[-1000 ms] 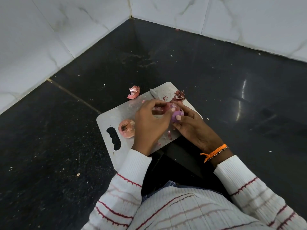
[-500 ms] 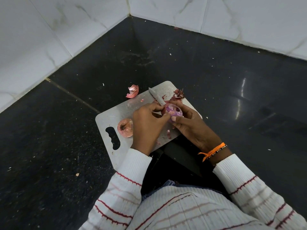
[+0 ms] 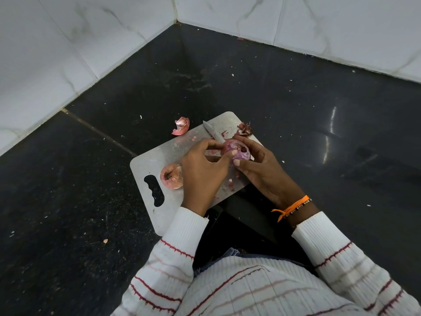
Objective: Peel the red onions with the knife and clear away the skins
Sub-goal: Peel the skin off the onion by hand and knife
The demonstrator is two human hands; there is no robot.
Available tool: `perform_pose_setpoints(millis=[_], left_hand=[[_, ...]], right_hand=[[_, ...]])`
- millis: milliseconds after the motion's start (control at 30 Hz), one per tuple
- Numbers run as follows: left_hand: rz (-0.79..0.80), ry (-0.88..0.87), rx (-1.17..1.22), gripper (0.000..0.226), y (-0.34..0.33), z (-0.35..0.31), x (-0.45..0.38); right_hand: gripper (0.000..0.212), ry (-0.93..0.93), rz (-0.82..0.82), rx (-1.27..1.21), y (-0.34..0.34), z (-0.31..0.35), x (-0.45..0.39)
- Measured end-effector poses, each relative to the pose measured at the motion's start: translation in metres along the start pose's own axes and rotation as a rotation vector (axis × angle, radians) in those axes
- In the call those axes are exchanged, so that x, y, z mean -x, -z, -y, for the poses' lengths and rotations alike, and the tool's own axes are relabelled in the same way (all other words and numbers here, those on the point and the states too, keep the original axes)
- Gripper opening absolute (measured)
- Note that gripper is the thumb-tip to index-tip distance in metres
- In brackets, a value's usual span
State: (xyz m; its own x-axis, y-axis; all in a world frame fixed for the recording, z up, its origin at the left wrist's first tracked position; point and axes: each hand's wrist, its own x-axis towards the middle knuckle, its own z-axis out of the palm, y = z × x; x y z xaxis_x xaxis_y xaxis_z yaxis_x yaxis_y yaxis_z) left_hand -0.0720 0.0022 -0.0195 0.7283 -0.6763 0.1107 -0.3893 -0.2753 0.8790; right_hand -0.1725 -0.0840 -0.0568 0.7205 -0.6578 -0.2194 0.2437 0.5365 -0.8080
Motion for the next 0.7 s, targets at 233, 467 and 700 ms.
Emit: perform_pose_setpoints(millis=[233, 467, 700], left_hand=[[-0.026, -0.033, -0.019, 0.008, 0.0, 0.003, 0.0], [-0.026, -0.132, -0.131, 0.002, 0.0, 0.012, -0.005], [-0.043, -0.067, -0.086, 0.005, 0.002, 0.026, -0.012]], right_hand=[[0.056, 0.038, -0.063, 0.198, -0.003, 0.003, 0.002], [0.051, 0.031, -0.05, 0.212, -0.002, 0.002, 0.002], [0.078, -0.128, 0.105, -0.275, 0.003, 0.005, 0.003]])
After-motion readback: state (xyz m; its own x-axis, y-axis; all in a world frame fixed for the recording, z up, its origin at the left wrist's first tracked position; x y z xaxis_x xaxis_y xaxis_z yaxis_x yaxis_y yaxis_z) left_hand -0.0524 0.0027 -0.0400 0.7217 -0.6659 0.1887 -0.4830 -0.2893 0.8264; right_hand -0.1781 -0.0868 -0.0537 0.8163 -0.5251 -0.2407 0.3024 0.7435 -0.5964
